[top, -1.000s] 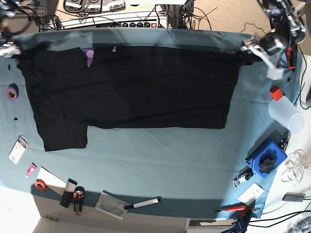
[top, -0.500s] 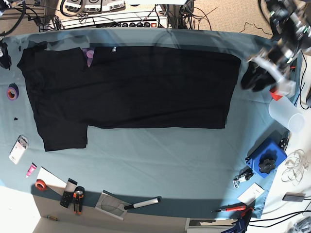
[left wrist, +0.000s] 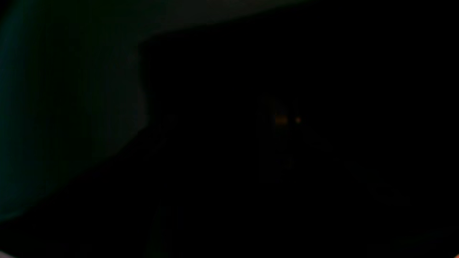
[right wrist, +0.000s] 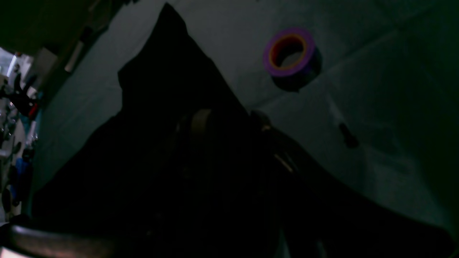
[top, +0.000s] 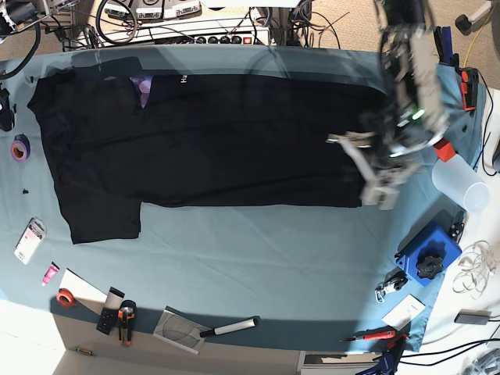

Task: Layout the t-shirt on the table in an organized manner, then fold the t-shirt properly

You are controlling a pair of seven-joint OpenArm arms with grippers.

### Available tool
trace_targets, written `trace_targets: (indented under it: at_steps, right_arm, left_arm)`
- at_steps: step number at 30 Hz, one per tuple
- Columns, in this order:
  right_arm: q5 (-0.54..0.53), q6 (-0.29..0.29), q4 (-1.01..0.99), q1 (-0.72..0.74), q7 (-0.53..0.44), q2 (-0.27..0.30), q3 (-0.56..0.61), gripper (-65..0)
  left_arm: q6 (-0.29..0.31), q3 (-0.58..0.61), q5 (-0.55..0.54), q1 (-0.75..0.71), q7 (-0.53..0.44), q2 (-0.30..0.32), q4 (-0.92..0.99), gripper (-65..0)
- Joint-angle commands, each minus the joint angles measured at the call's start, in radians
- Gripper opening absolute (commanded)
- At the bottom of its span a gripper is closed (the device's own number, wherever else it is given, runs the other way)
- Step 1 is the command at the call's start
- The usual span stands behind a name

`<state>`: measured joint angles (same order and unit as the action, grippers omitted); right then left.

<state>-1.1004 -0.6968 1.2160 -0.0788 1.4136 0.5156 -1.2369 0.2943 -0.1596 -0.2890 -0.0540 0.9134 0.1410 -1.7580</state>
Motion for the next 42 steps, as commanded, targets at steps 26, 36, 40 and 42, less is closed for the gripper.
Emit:
trace_targets:
  at_steps: [26,36,40,42]
  right_arm:
    - [-0.025,-0.001,0.014,0.004,-0.017,0.032,-0.006,-46.7]
    - [-0.025,-0.001,0.014,0.004,-0.017,0.033,-0.006,-46.7]
    - [-0.025,-0.001,0.014,0.004,-0.017,0.033,-0.006,-46.7]
    - [-0.025,-0.001,0.014,0.004,-0.017,0.033,-0.006,-46.7]
  left_arm:
    - [-0.062,0.009,-0.006,0.090,-0.179,0.008,0.208,-36.2]
    - [-0.089,0.009,0.006,0.110,-0.197,-0.033,0.234,-49.2]
    - [-0.084,0.009,0.026,0.141,-0.196,-0.047,0.234,-65.0]
    - [-0.085,0.009,0.046,0.159,-0.187,-0.046,0.234,-65.0]
